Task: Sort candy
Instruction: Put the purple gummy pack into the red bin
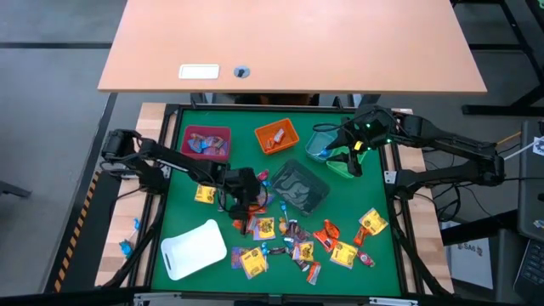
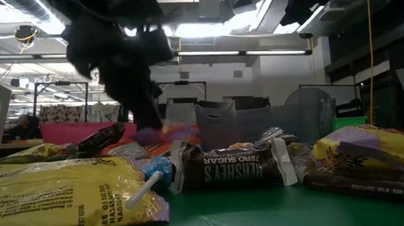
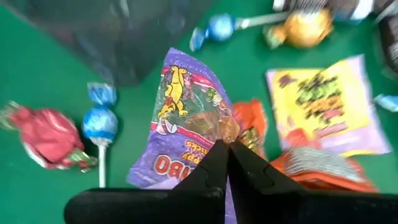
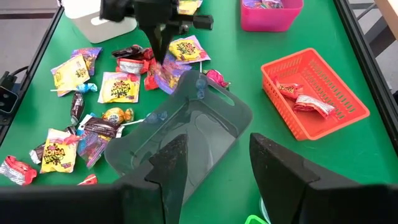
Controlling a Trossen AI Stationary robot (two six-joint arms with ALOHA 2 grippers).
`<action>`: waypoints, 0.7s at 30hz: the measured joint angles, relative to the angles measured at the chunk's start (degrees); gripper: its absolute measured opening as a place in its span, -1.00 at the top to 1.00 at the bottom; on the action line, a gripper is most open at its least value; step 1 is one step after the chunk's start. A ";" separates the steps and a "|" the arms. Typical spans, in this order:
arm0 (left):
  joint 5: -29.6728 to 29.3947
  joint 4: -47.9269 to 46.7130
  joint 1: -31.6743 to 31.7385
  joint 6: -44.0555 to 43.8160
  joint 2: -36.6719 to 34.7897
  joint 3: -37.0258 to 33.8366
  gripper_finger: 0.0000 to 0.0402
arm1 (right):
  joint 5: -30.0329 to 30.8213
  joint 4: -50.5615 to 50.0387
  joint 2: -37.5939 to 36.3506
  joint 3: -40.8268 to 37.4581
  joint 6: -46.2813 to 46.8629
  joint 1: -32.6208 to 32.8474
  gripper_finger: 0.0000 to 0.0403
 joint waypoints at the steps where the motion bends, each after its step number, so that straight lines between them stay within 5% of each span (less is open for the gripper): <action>1: -0.02 0.00 0.16 -0.16 -1.08 0.00 1.00 | 0.00 0.02 0.00 0.00 -0.02 0.00 0.14; 11: -0.40 -11.05 5.12 -1.04 -14.60 0.04 1.00 | 0.00 -0.03 0.00 -0.01 -0.05 0.02 0.14; 21: -7.44 -22.09 13.59 -0.85 -28.30 0.04 1.00 | 0.00 -0.15 0.02 -0.02 -0.05 0.02 0.14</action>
